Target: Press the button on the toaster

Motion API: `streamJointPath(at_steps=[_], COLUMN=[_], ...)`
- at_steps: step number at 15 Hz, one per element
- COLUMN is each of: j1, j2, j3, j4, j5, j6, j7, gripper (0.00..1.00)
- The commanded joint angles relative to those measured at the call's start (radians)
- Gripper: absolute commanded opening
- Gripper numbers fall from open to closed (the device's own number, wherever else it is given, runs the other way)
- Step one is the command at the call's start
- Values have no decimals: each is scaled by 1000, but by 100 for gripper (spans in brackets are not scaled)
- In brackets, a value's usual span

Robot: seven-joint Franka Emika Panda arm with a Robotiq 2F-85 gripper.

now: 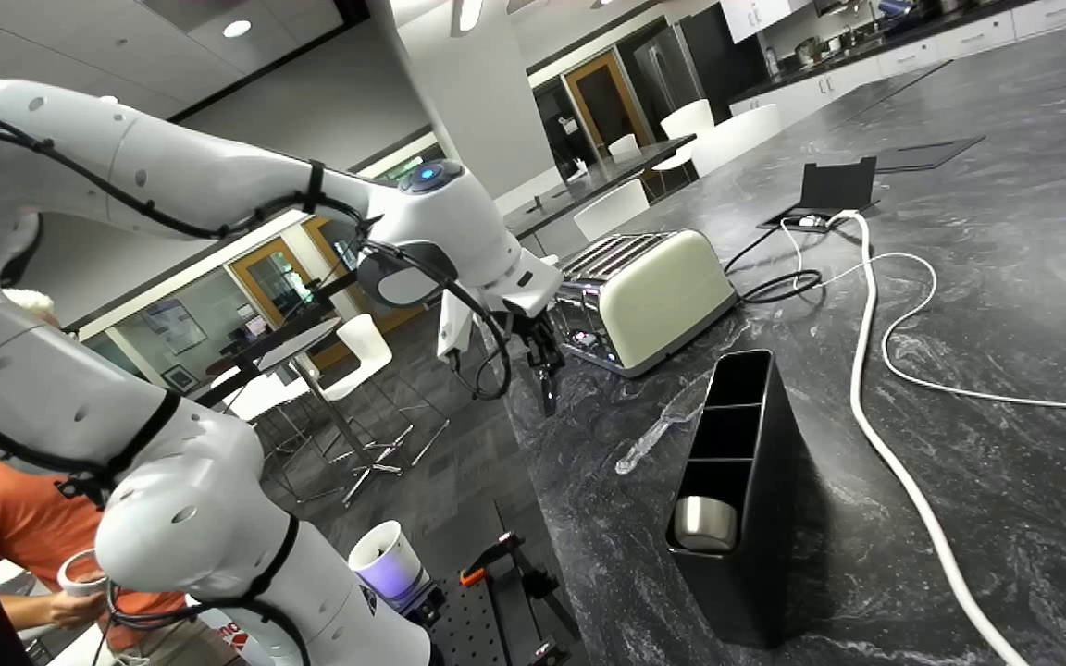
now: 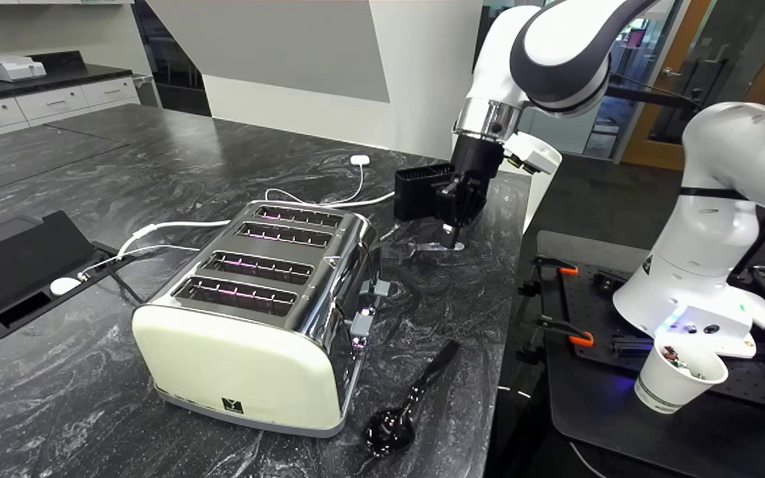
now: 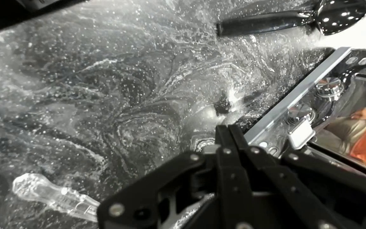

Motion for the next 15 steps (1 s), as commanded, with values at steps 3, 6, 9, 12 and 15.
streamJointPath(at_steps=[3, 6, 9, 12, 15], j1=[52, 70, 57, 62, 70], j2=[84, 144, 124, 151, 170], j3=[72, 109, 110, 100, 75], j4=[-2, 21, 3, 24, 52], j5=[152, 203, 177, 199, 309], j6=[170, 239, 213, 219, 223], j7=[19, 22, 11, -1, -81], gripper=[0, 0, 1, 0, 0])
